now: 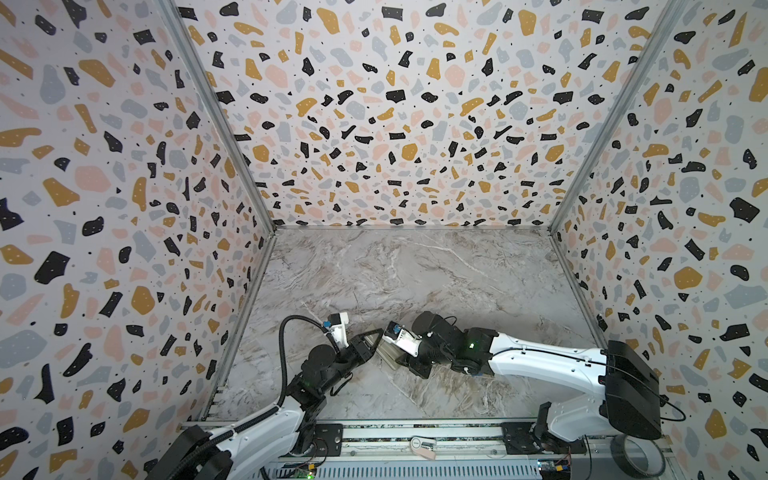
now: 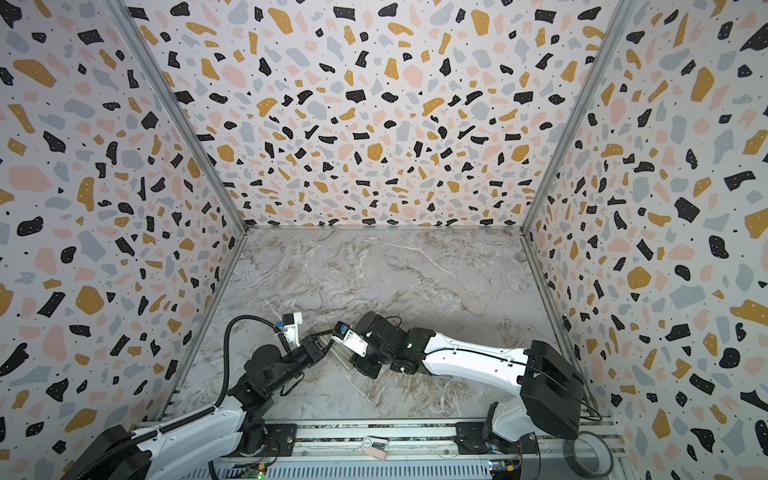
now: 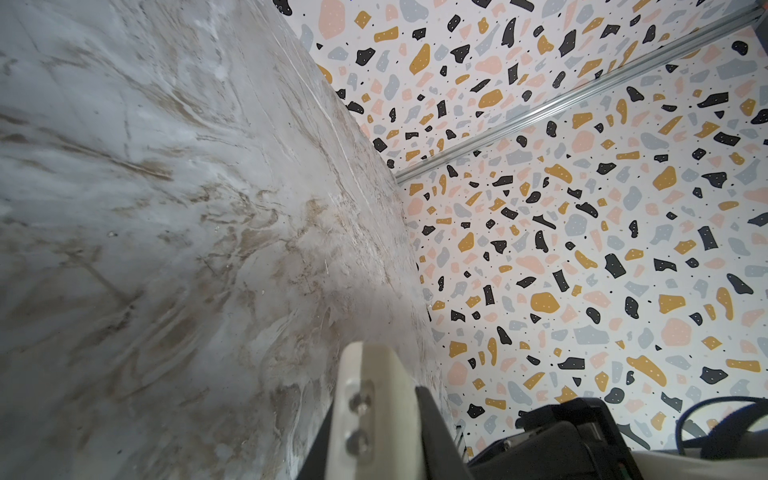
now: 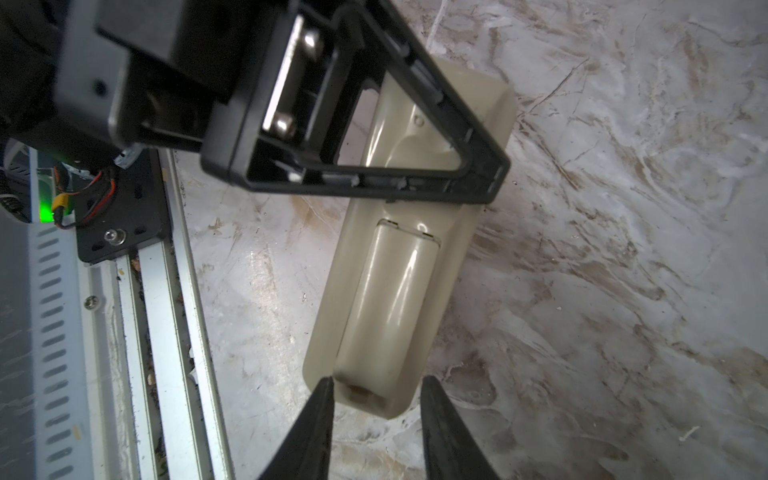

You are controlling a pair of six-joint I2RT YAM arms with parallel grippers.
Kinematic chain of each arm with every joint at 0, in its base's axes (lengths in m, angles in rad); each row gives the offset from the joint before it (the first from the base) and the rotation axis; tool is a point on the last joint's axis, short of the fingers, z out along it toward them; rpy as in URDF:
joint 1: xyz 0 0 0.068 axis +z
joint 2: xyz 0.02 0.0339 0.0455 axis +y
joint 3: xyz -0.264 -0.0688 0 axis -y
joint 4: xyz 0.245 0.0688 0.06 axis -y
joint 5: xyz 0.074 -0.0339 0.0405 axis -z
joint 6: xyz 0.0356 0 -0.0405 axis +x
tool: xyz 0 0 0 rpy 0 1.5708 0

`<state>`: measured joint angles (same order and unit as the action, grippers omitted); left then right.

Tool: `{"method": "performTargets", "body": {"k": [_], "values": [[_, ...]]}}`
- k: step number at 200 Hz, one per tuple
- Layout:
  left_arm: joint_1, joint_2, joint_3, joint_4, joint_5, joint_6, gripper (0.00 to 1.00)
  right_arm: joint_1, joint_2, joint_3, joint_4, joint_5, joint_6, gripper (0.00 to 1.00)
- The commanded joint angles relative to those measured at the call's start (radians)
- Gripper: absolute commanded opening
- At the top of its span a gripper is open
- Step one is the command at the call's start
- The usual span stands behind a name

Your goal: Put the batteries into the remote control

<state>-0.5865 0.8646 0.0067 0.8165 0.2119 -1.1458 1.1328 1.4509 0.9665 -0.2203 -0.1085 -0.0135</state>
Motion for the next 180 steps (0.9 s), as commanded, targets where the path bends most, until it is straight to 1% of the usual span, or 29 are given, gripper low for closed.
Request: {"method": "performTargets", "body": {"k": [1, 123, 180], "values": [[-0.006, -0.01, 0.001, 0.08, 0.015, -0.006, 0.0, 0.003, 0.004, 0.016, -0.009, -0.007, -0.014, 0.37], [-0.006, -0.008, 0.004, 0.075, 0.021, -0.005, 0.0, 0.002, 0.021, 0.037, -0.008, -0.006, -0.027, 0.33], [-0.006, -0.007, 0.001, 0.073, 0.023, -0.005, 0.0, 0.002, 0.03, 0.043, -0.009, -0.01, -0.032, 0.29]]}}
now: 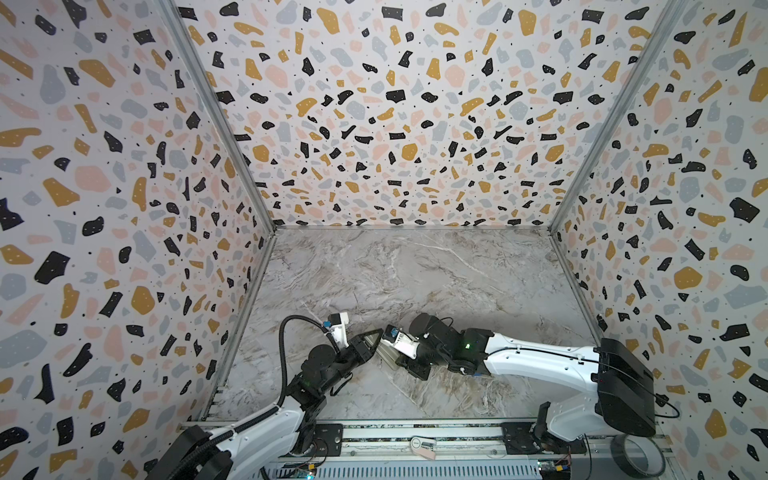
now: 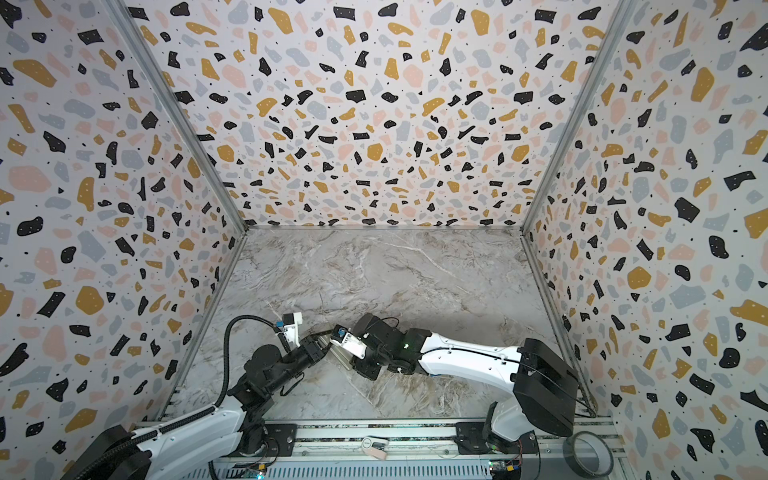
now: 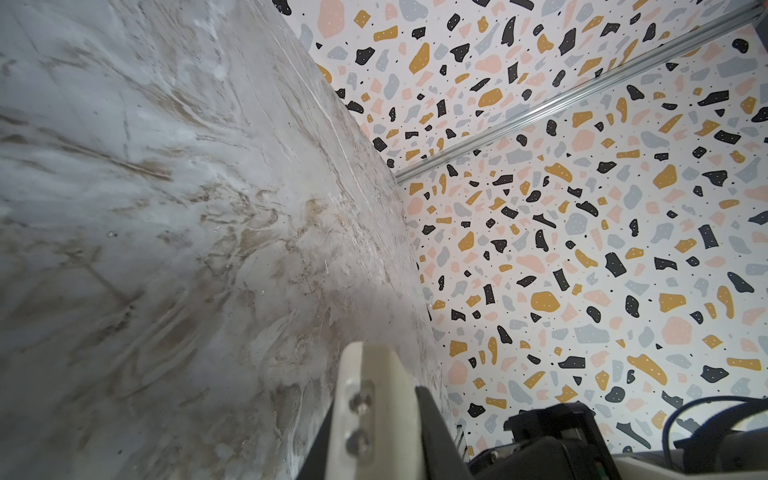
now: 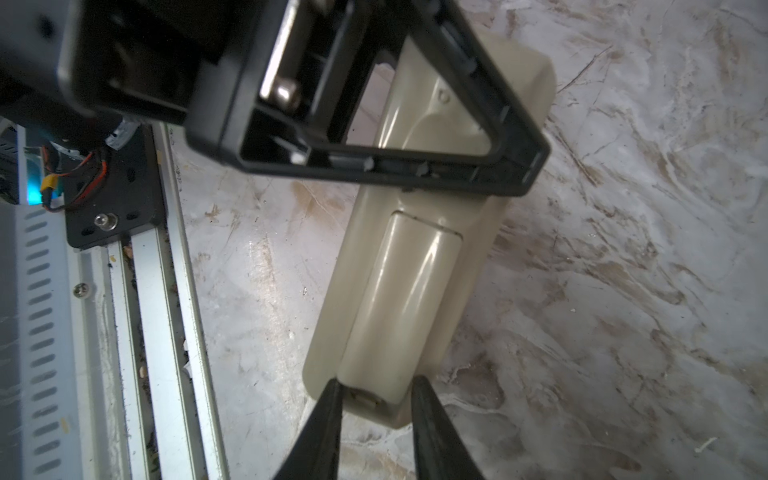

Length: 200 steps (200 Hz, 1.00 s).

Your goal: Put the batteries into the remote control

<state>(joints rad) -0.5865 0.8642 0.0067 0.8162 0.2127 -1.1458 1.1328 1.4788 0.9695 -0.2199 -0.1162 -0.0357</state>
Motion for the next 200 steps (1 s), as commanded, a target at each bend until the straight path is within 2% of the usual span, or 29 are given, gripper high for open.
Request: {"method": "performTargets", "body": {"k": [1, 200], "values": [[-0.006, -0.007, 0.002, 0.074, 0.022, -0.005, 0.0, 0.002, 0.002, 0.04, -0.01, -0.003, -0.009, 0.29], [-0.006, 0.006, -0.006, 0.086, 0.025, -0.004, 0.0, 0.002, 0.017, 0.072, -0.027, -0.013, -0.036, 0.22]]}}
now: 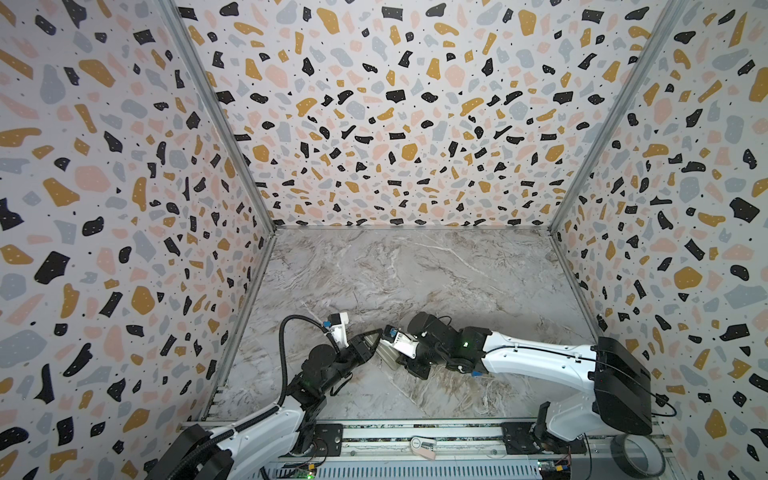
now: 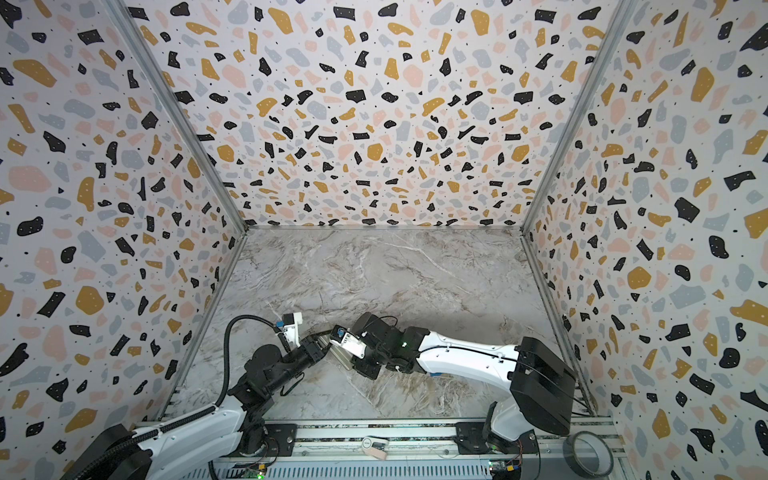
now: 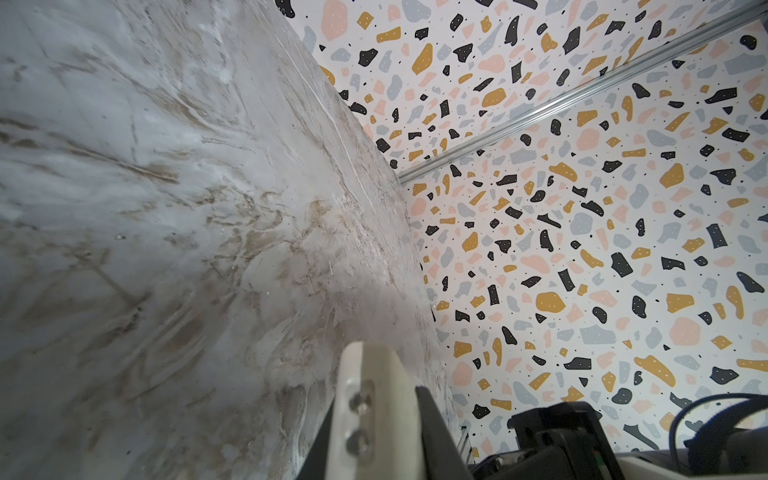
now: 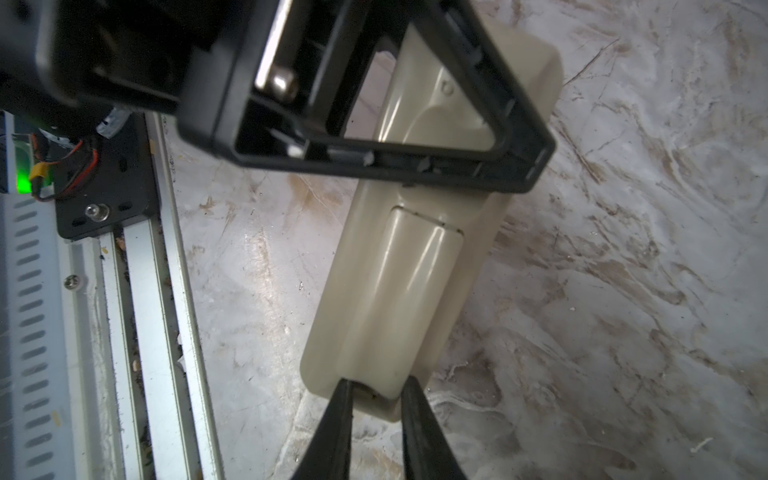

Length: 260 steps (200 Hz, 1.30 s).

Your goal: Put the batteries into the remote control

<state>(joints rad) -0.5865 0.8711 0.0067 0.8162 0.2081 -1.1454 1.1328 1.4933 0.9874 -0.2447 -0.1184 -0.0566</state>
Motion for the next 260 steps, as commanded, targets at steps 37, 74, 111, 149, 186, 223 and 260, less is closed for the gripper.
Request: {"method": "performTargets", "body": {"k": [37, 74, 111, 149, 186, 223, 260], "values": [[-0.007, -0.001, -0.007, 0.086, 0.029, -0.005, 0.0, 0.002, 0.006, 0.058, -0.008, -0.015, -0.019, 0.22], [-0.006, 0.0, -0.005, 0.086, 0.03, -0.005, 0.0, 0.002, 0.001, 0.055, -0.008, -0.004, -0.017, 0.27], [-0.006, 0.0, -0.005, 0.086, 0.031, -0.004, 0.0, 0.002, -0.011, 0.052, -0.007, 0.012, -0.018, 0.37], [-0.006, -0.005, -0.006, 0.086, 0.031, -0.007, 0.0, 0.01, -0.025, 0.05, -0.012, 0.024, -0.035, 0.38], [-0.006, -0.004, -0.006, 0.085, 0.03, -0.007, 0.0, 0.016, -0.059, 0.053, -0.003, -0.01, -0.034, 0.42], [-0.006, -0.002, -0.007, 0.086, 0.031, -0.004, 0.0, 0.01, -0.068, 0.075, -0.022, -0.007, -0.008, 0.47], [-0.006, -0.001, -0.008, 0.085, 0.037, 0.001, 0.0, -0.071, -0.079, 0.082, -0.016, -0.029, 0.057, 0.43]]}}
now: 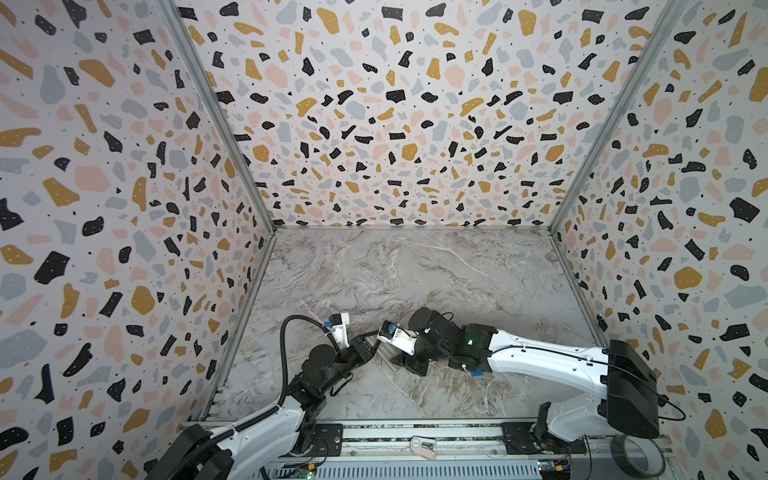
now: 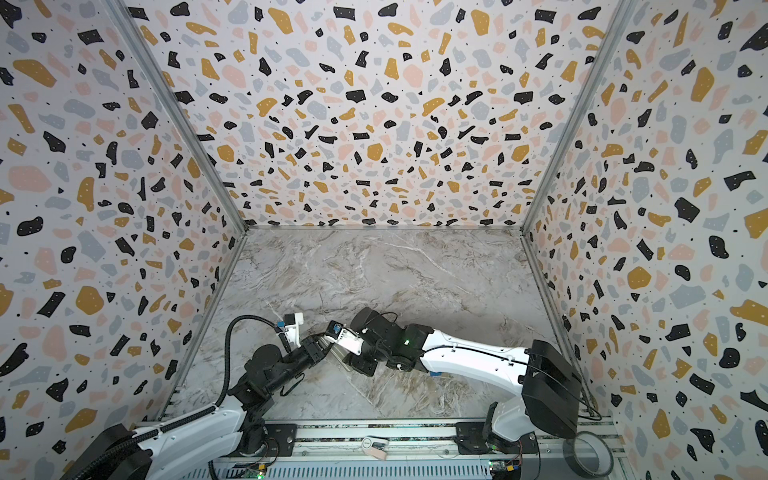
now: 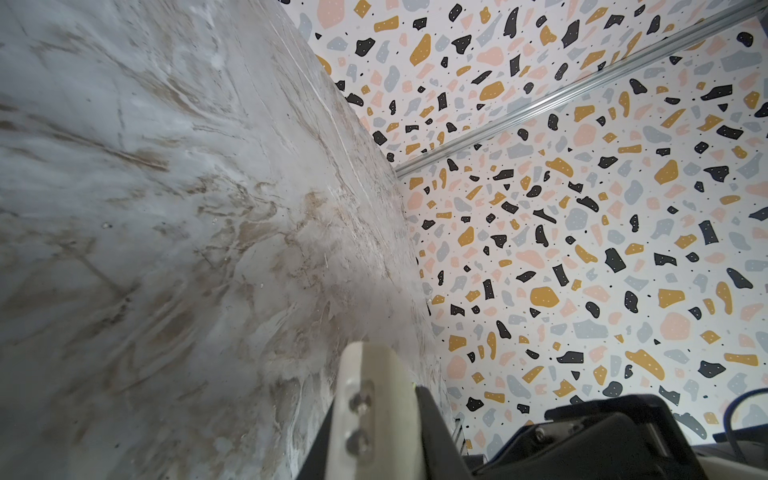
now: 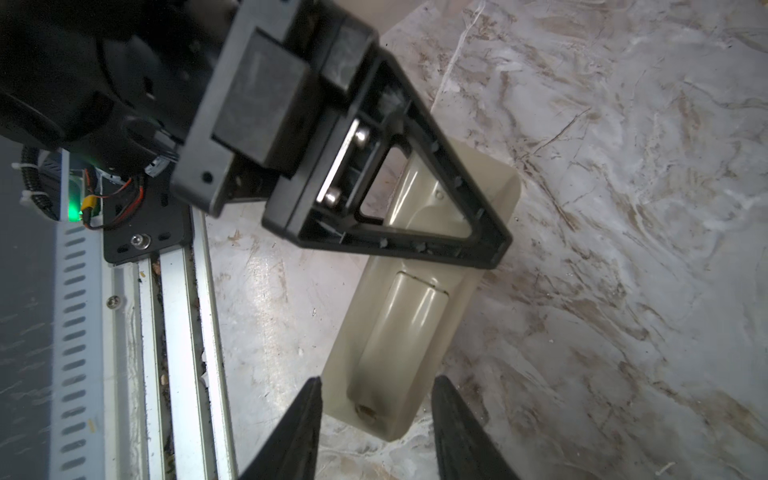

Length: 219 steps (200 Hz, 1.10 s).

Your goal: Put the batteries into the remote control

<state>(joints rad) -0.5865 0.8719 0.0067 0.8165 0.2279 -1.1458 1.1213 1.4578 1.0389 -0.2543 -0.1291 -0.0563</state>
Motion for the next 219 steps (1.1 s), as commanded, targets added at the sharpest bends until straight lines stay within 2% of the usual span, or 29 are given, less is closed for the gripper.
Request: {"method": "performTargets", "body": {"k": [1, 27, 98, 183, 219], "values": [[-0.006, -0.002, -0.008, 0.085, 0.017, 0.001, 0.0, -0.062, -0.043, 0.03, -0.006, -0.02, 0.058, 0.42], [-0.006, -0.002, -0.008, 0.085, 0.023, 0.004, 0.0, -0.103, -0.036, 0.042, -0.002, -0.035, 0.068, 0.36], [-0.006, 0.005, -0.001, 0.081, 0.028, 0.009, 0.0, -0.076, 0.032, 0.082, 0.019, -0.129, 0.025, 0.26], [-0.006, 0.011, 0.003, 0.084, 0.034, 0.013, 0.0, -0.075, 0.091, 0.099, 0.006, -0.095, 0.019, 0.13], [-0.006, 0.011, 0.0, 0.085, 0.035, 0.011, 0.0, -0.076, 0.105, 0.096, 0.016, -0.105, 0.019, 0.12]]}}
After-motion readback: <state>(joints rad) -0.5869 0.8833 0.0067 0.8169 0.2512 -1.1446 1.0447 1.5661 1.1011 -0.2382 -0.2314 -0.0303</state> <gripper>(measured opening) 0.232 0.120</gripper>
